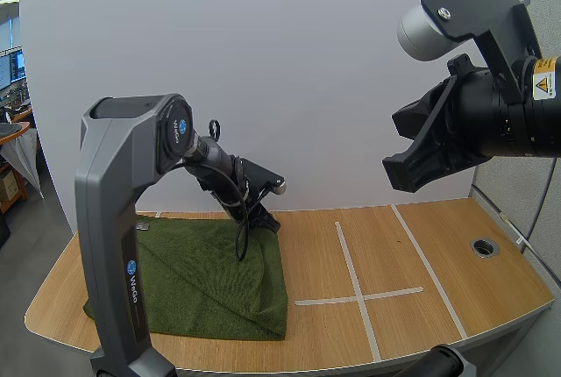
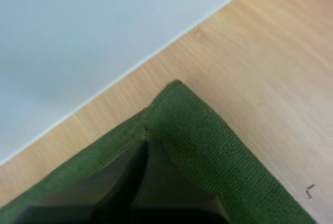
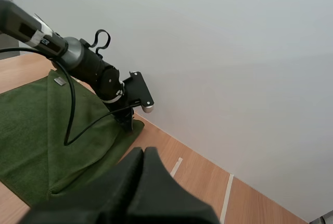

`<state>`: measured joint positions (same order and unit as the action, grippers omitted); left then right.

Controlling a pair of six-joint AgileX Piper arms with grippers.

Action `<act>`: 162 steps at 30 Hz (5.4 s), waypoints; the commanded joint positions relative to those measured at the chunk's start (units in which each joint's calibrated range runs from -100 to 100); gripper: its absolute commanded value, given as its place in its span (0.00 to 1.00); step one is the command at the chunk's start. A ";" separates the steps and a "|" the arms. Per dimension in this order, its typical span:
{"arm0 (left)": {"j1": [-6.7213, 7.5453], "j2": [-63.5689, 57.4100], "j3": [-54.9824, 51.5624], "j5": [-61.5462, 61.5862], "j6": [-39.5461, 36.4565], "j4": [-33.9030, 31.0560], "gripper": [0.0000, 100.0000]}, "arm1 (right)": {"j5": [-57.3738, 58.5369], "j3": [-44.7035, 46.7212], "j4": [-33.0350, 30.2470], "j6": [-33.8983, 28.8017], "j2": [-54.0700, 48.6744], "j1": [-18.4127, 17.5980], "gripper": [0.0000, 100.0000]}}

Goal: Fold the towel

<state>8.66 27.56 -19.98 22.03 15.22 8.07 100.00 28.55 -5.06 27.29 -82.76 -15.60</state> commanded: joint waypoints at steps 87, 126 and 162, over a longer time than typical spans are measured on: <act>-36.33 -39.70 -28.01 49.77 33.07 8.06 0.00 | 0.00 0.24 -0.36 2.14 -0.45 0.20 0.00; -38.13 -39.57 -28.01 53.00 37.53 4.87 0.00 | 0.00 0.24 -0.36 2.14 -0.45 0.20 0.00; -38.13 -39.68 -28.03 68.73 41.63 13.99 0.52 | 0.00 0.24 3.15 2.87 -0.45 0.20 0.00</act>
<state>-29.40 -11.70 -47.84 76.11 53.13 17.43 100.00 28.55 -2.12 29.82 -82.76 -15.60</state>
